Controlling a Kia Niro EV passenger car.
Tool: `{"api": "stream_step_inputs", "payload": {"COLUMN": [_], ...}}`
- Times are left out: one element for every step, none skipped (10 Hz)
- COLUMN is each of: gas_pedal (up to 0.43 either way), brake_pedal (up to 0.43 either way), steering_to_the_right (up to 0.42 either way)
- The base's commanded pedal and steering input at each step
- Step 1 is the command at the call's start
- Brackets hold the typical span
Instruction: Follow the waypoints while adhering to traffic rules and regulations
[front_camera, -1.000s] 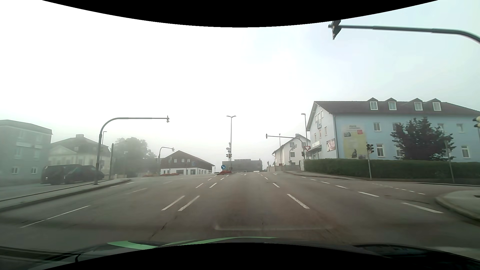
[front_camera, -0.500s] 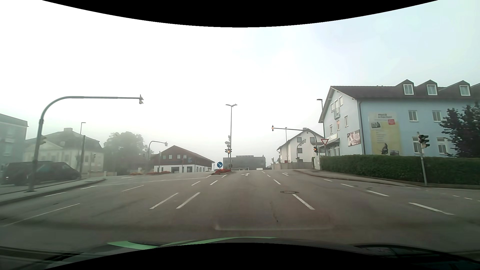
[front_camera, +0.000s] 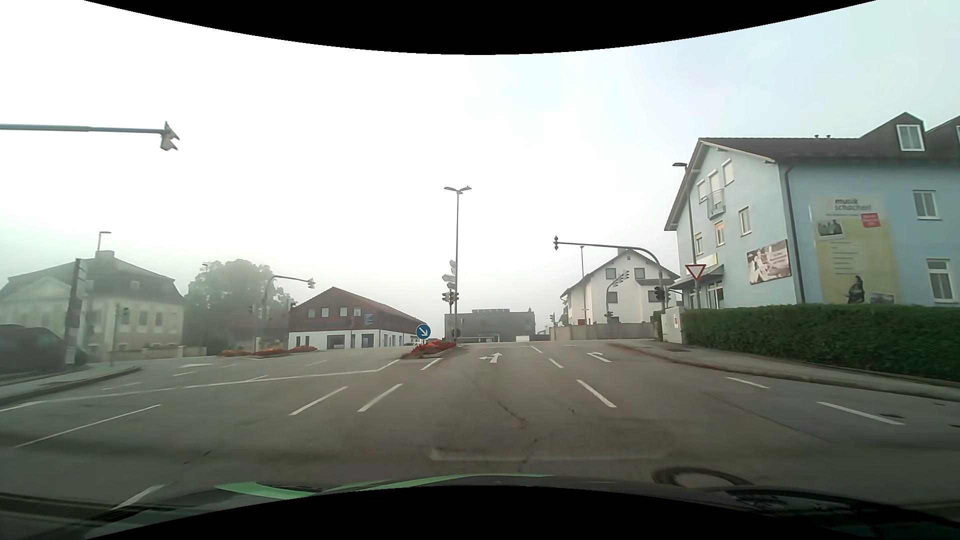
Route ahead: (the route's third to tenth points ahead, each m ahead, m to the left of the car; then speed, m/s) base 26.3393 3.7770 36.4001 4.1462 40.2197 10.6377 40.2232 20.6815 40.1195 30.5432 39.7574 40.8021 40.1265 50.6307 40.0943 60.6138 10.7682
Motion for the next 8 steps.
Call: {"api": "stream_step_inputs", "payload": {"gas_pedal": [0.000, 0.000, 0.000, 0.000, 0.000, 0.000, 0.000, 0.000], "brake_pedal": [0.177, 0.183, 0.177, 0.177, 0.159, 0.159, 0.171, 0.171], "steering_to_the_right": [0.002, 0.003, 0.003, 0.003, 0.003, 0.004, 0.004, 0.004]}}
